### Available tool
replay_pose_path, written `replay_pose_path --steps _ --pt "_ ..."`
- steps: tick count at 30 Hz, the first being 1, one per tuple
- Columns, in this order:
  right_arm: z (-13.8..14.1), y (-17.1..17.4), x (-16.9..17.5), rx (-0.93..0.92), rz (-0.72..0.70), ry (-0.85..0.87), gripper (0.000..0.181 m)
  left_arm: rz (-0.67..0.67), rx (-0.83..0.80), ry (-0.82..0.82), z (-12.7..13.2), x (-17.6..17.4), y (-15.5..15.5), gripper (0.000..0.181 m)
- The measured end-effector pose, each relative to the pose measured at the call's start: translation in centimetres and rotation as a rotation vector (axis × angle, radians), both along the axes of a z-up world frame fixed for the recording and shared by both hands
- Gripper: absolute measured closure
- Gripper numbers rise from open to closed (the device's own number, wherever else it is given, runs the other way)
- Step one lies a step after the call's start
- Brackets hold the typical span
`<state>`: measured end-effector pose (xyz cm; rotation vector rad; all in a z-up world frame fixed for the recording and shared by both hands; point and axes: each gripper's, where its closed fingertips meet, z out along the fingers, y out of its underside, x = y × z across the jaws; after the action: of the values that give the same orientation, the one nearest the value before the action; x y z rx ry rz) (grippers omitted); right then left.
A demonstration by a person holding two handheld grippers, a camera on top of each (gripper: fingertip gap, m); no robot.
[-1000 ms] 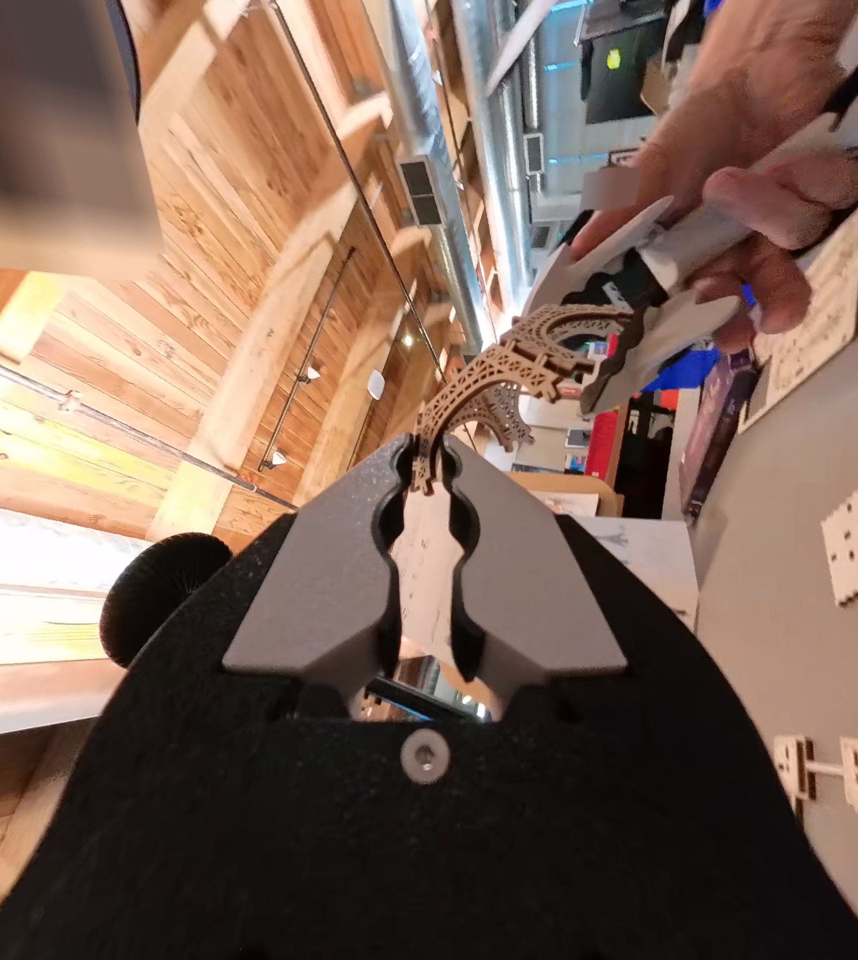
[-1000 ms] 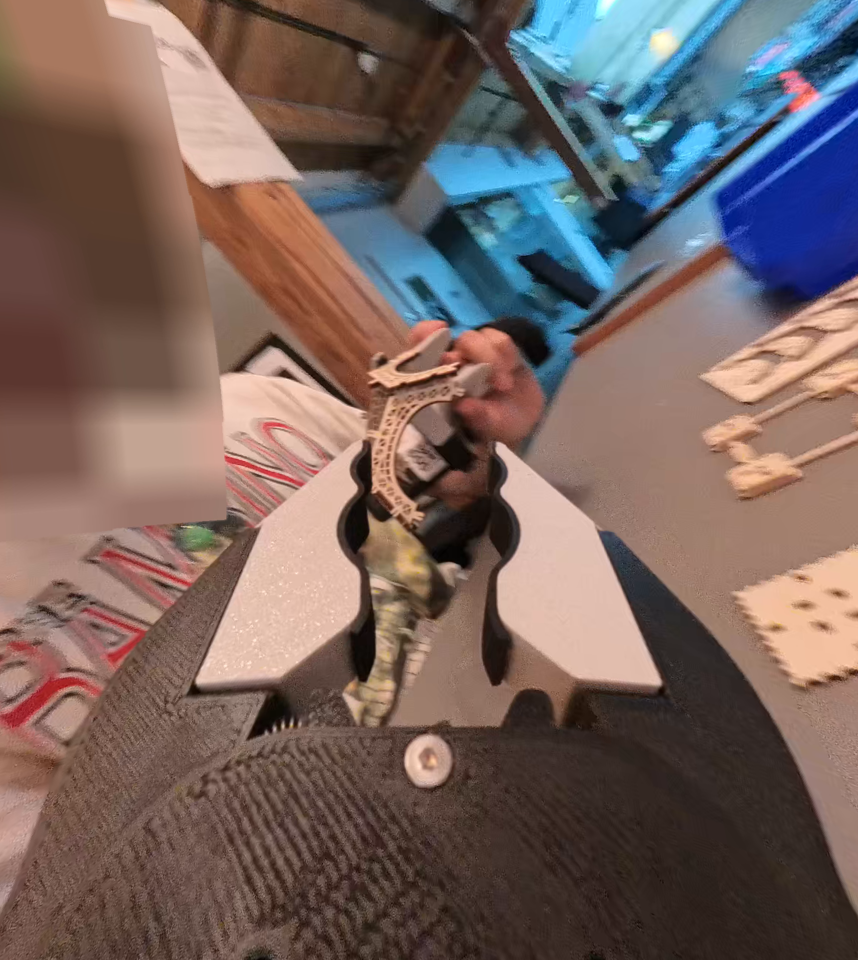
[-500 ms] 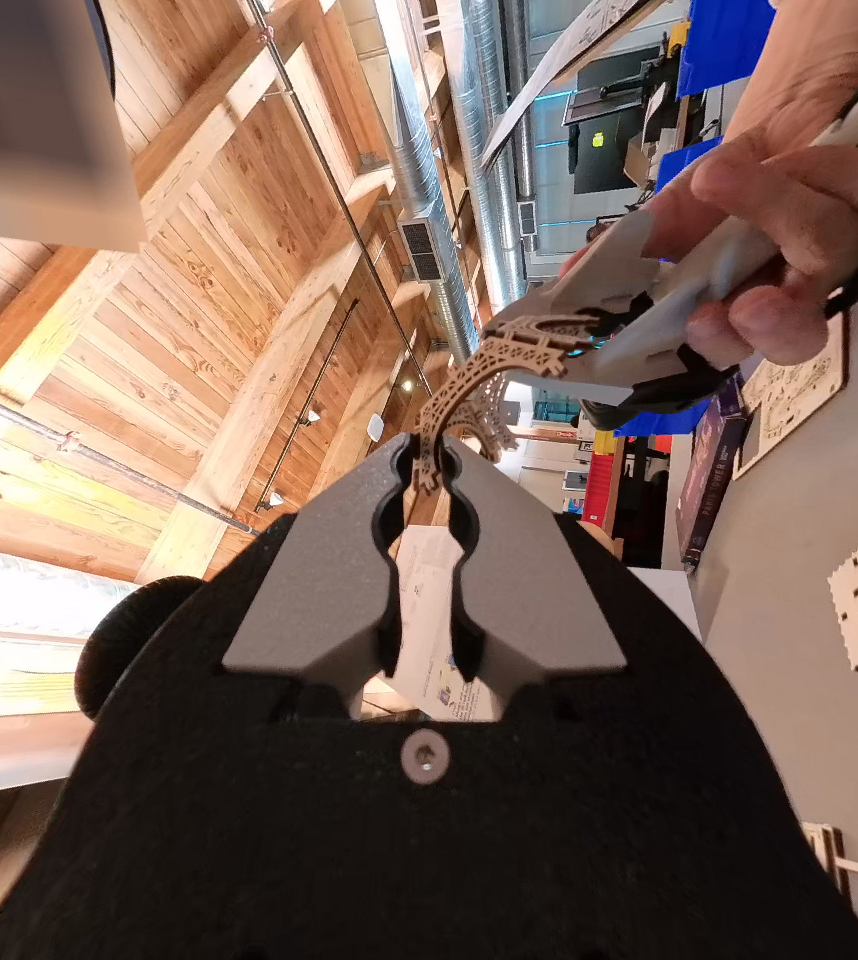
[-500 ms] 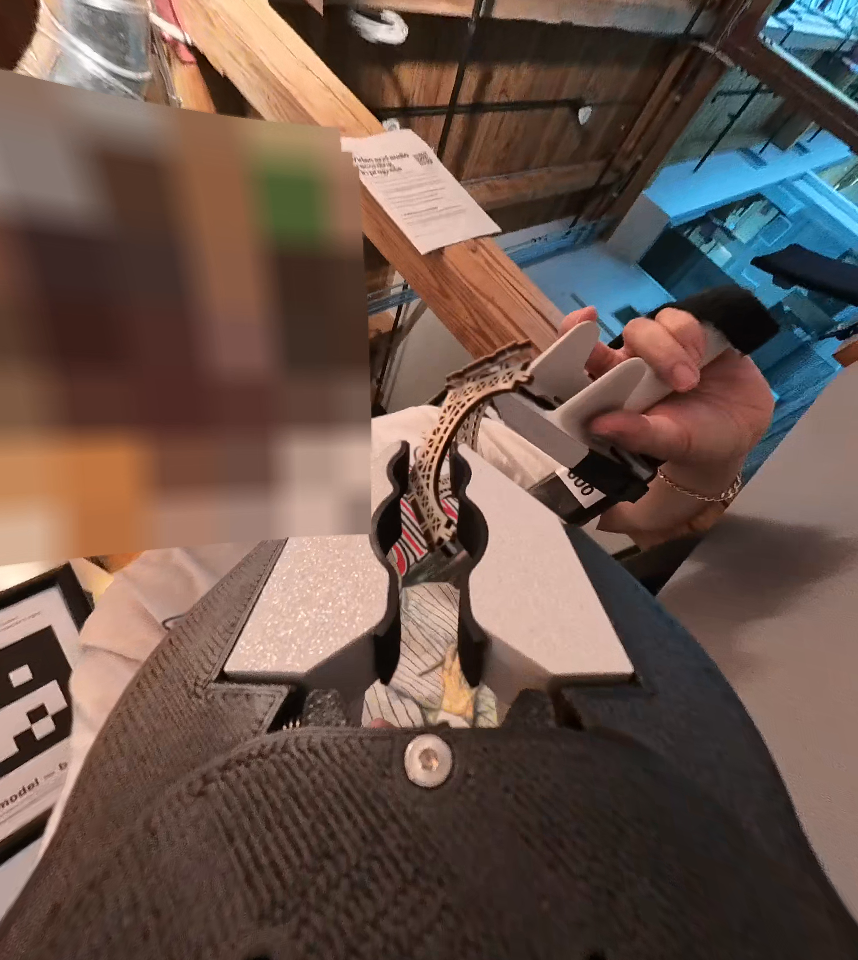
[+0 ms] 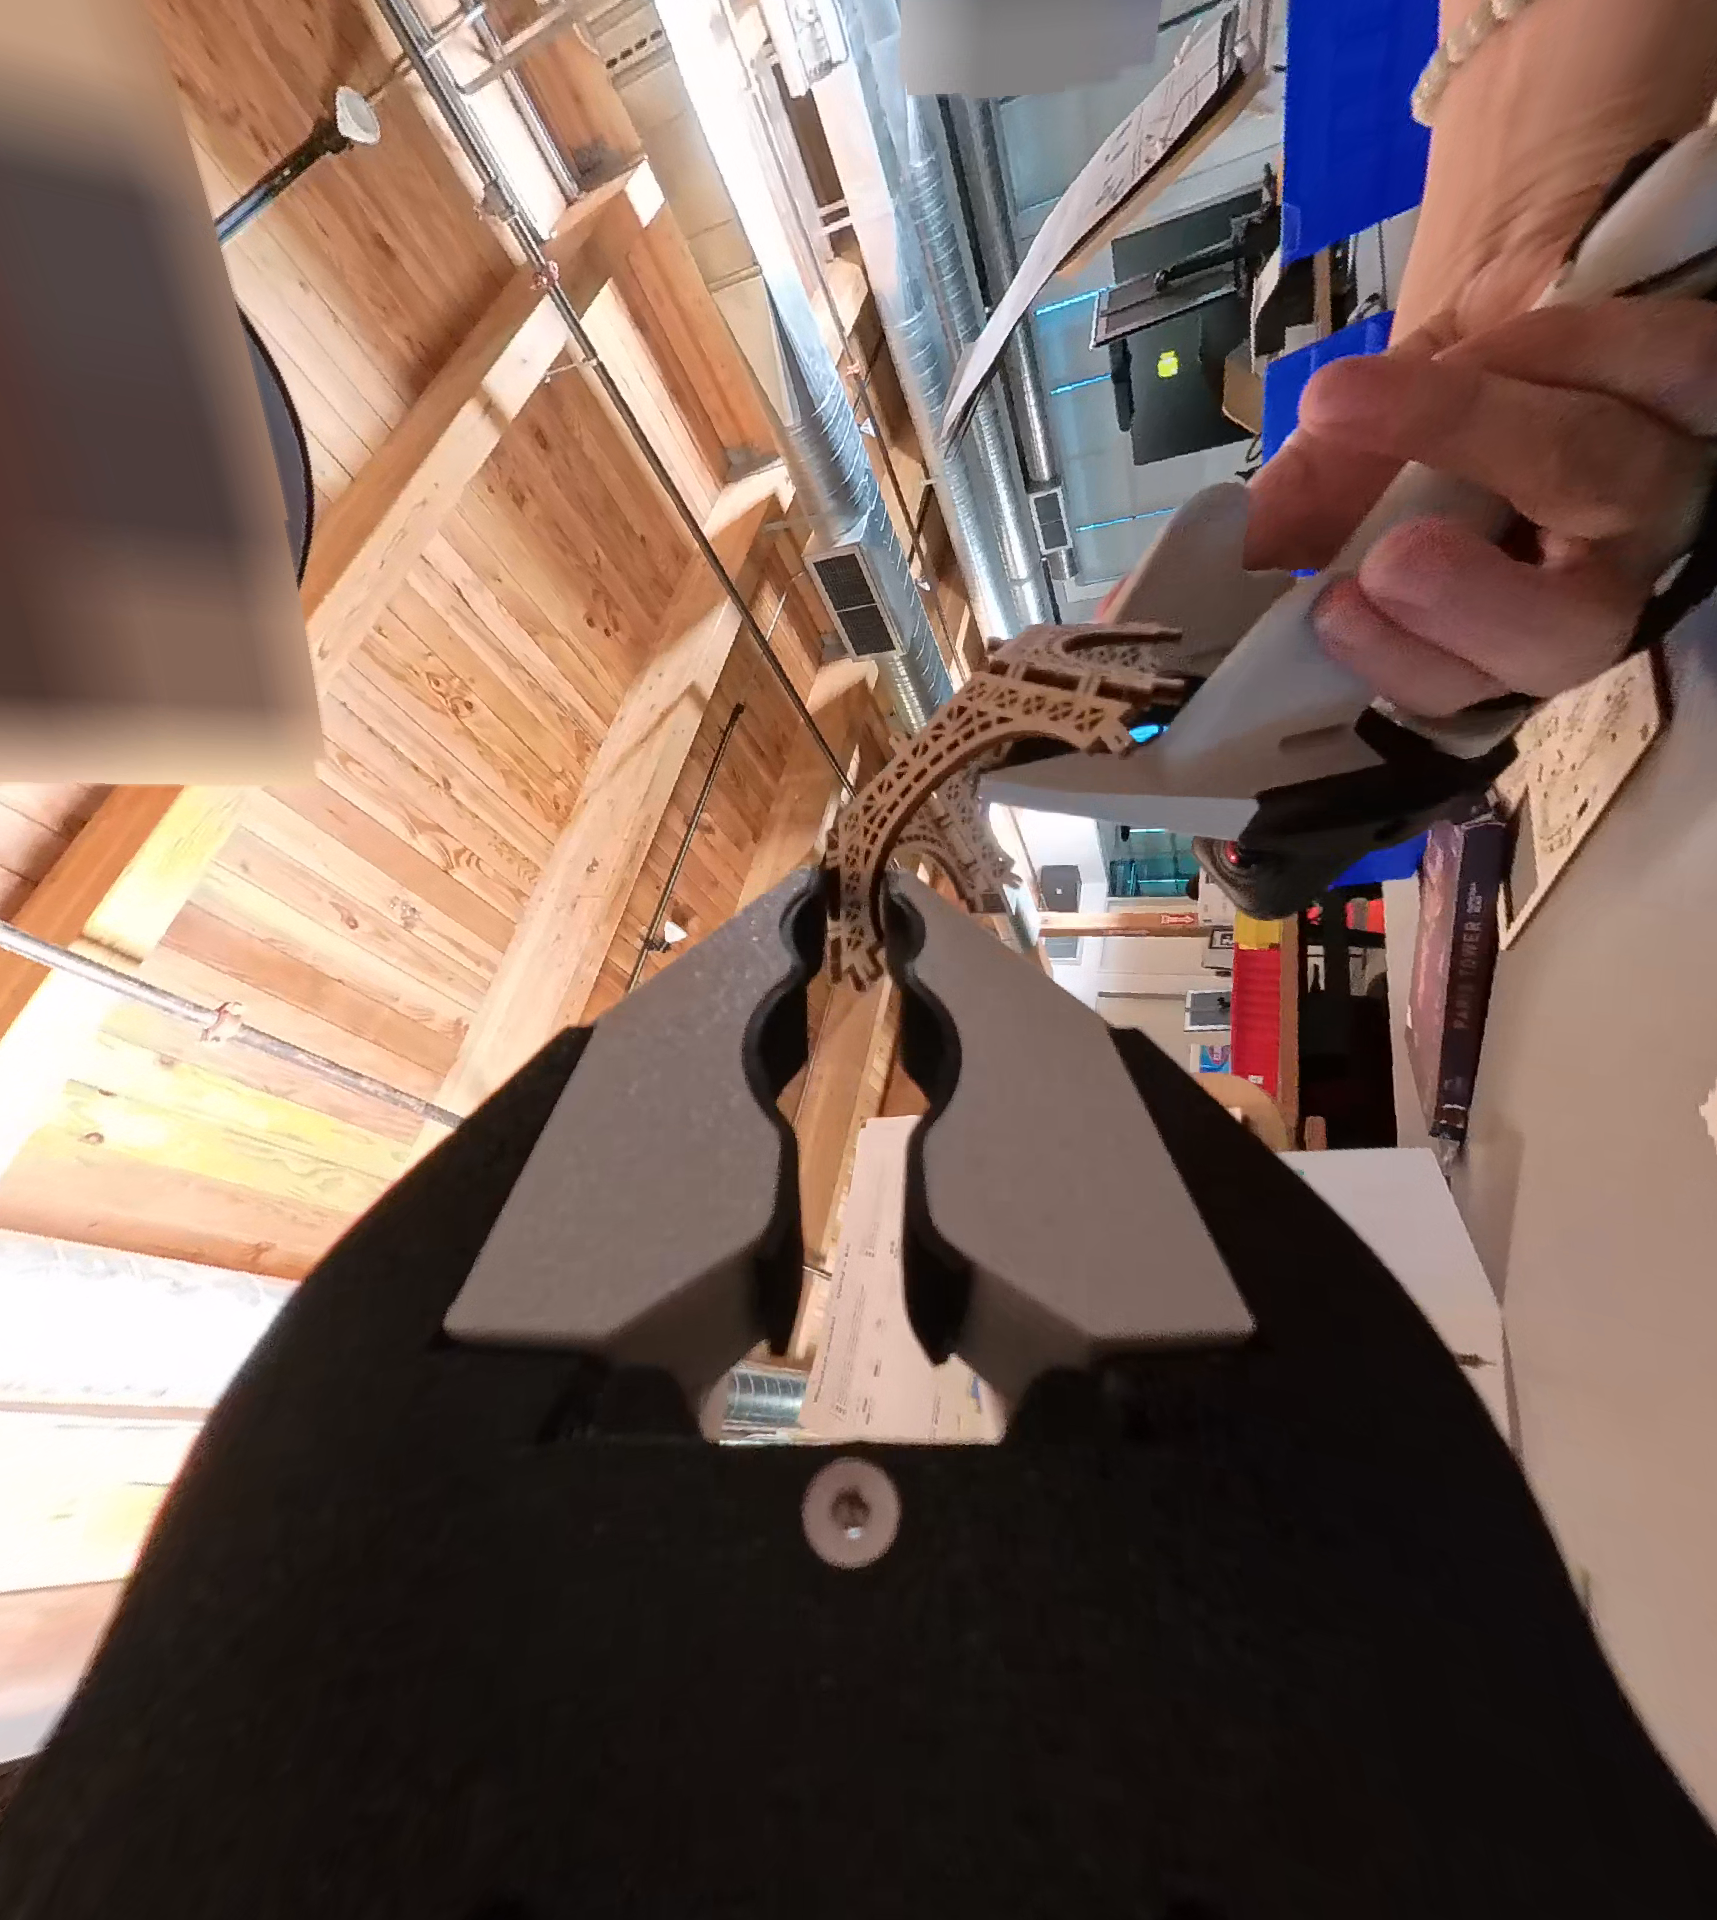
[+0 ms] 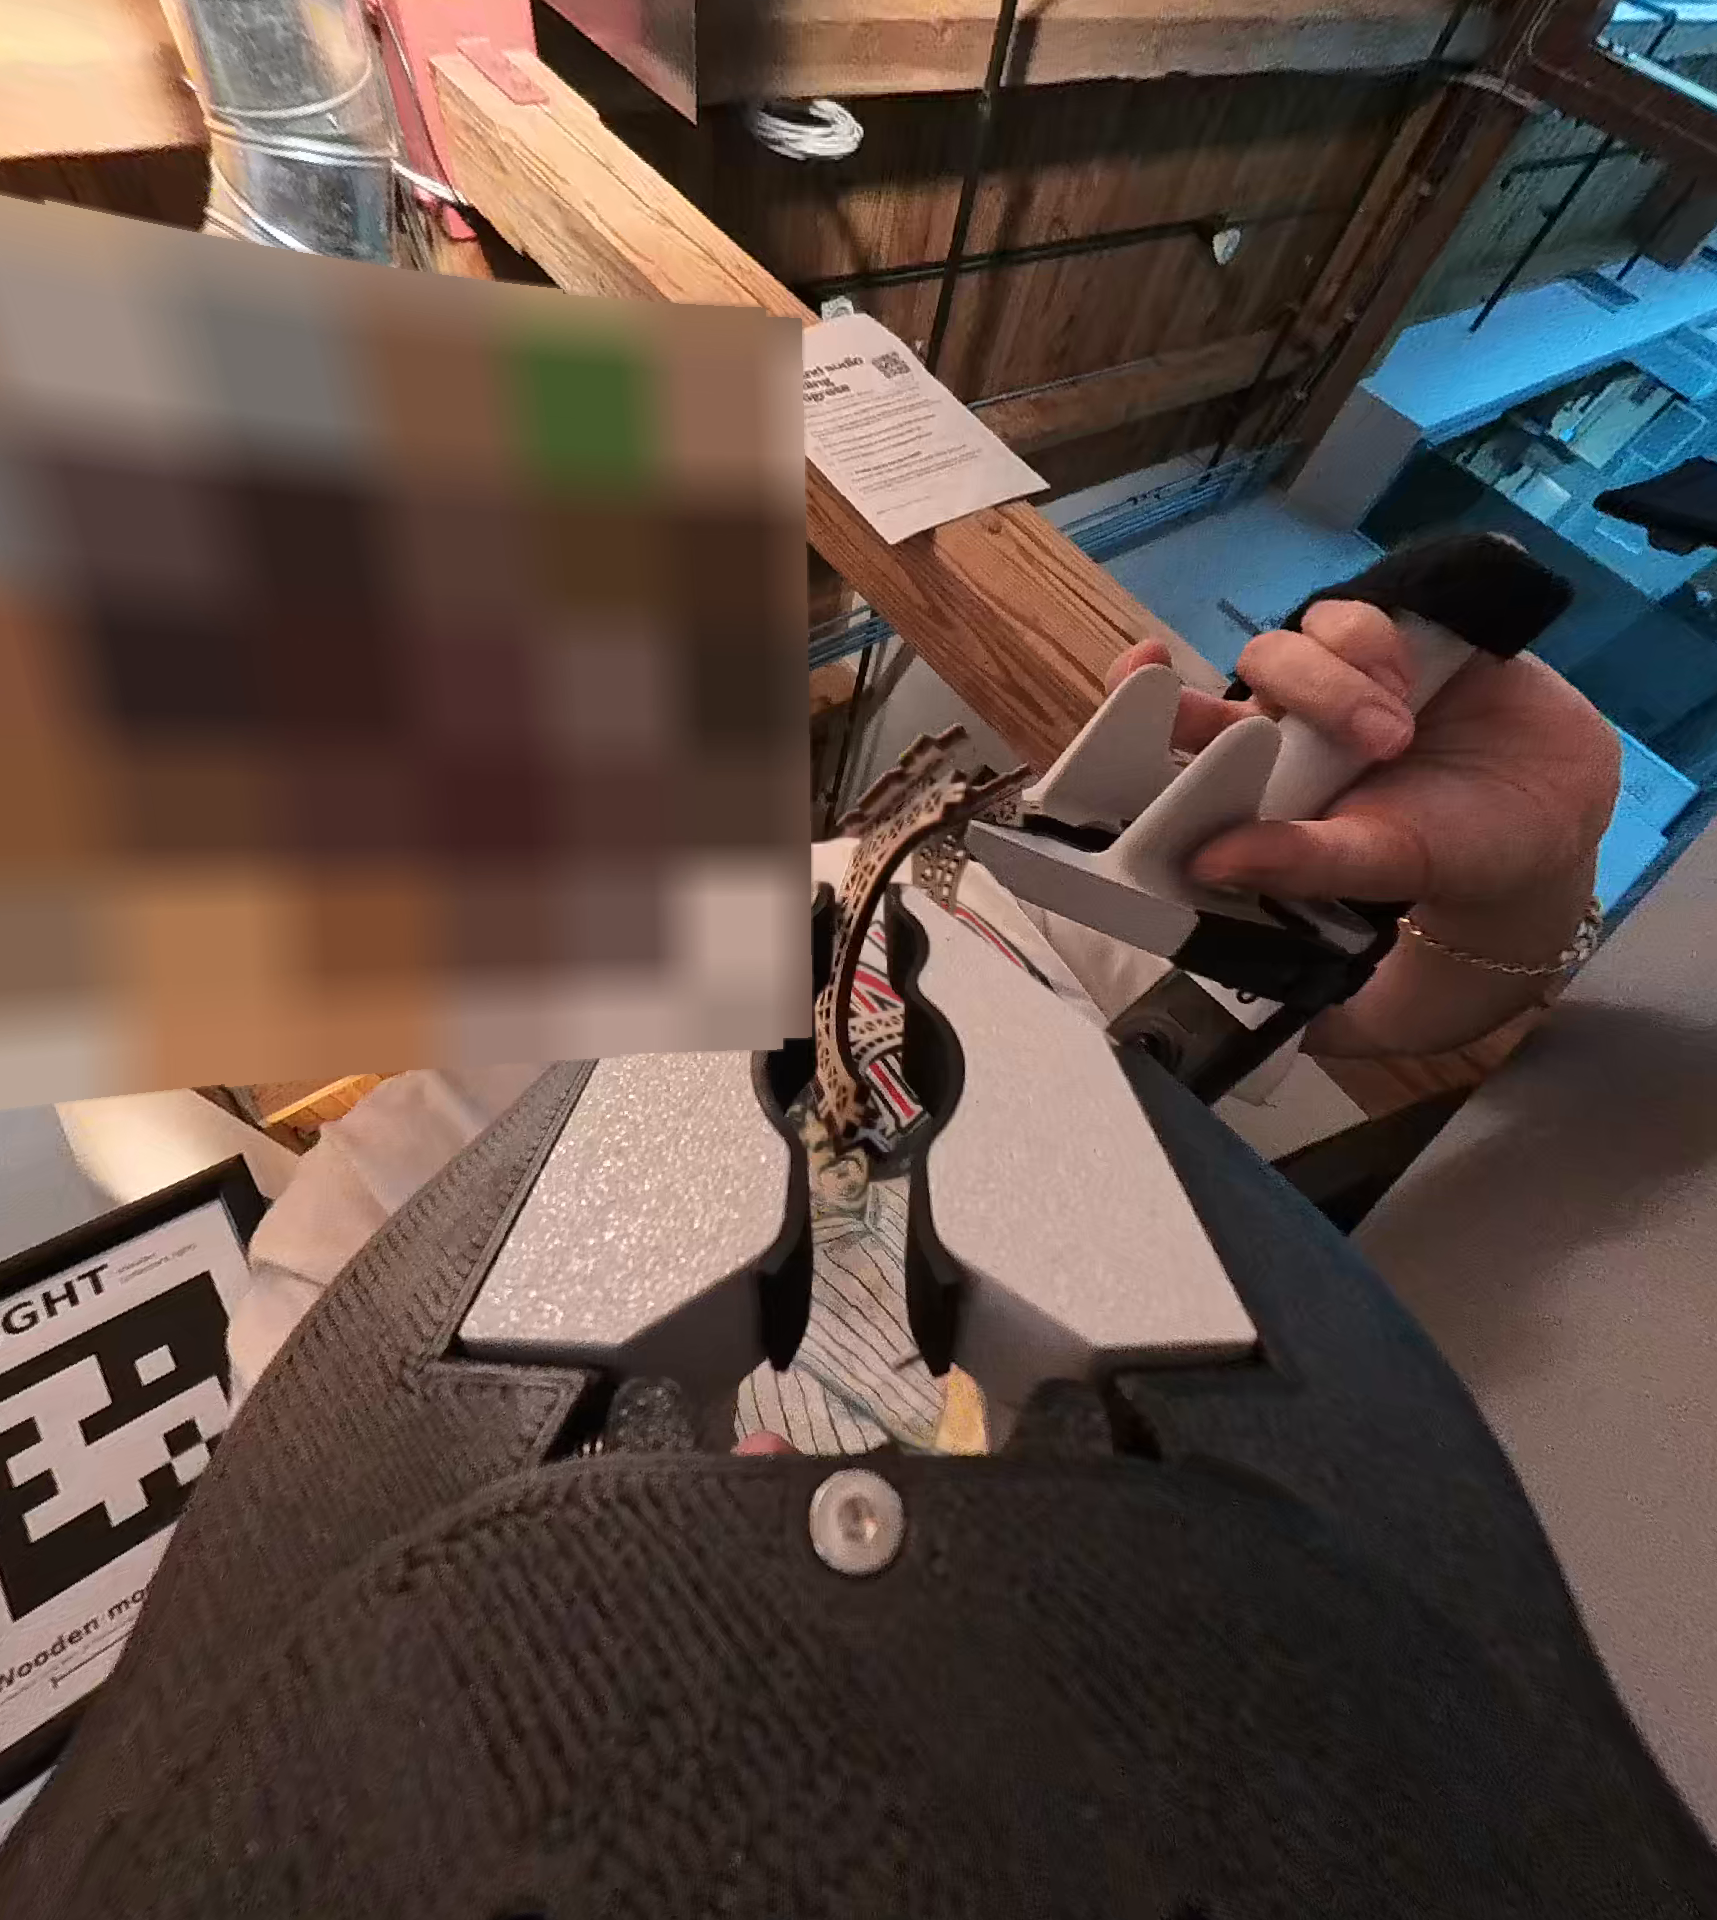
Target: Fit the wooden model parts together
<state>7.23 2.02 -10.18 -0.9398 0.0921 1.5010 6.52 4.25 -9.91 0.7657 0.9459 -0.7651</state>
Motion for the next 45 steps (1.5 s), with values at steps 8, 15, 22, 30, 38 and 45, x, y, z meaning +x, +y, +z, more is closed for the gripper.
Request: replay_pose_path --steps 8,15,22,30,38,45 --pt "-0.5 -0.1 1.2 -0.018 -0.09 -0.025 0.181 0.019 -0.014 0.141 -1.0 2.3 1.5 0.137" --pt "-2.6 1.1 4.7 -0.251 -0.462 -0.261 0.181 0.017 -0.101 0.714 -2.6 5.5 5.2 0.134" --pt "-3.5 3.3 3.7 -0.338 -0.608 -0.562 0.181 -0.345 -0.253 1.847 -1.4 5.7 3.3 0.155" --pt "-4.2 3.7 3.7 -0.341 -0.65 -0.649 0.181 -0.523 0.014 2.28 -3.1 5.6 1.7 0.172" --pt "-5.1 3.7 3.6 -0.367 -0.611 -0.652 0.181 -0.596 0.2 2.354 -4.2 5.1 1.1 0.178" --pt "-4.9 3.4 3.7 -0.356 -0.603 -0.631 0.181 -0.651 0.229 2.375 -4.0 5.1 1.2 0.18"
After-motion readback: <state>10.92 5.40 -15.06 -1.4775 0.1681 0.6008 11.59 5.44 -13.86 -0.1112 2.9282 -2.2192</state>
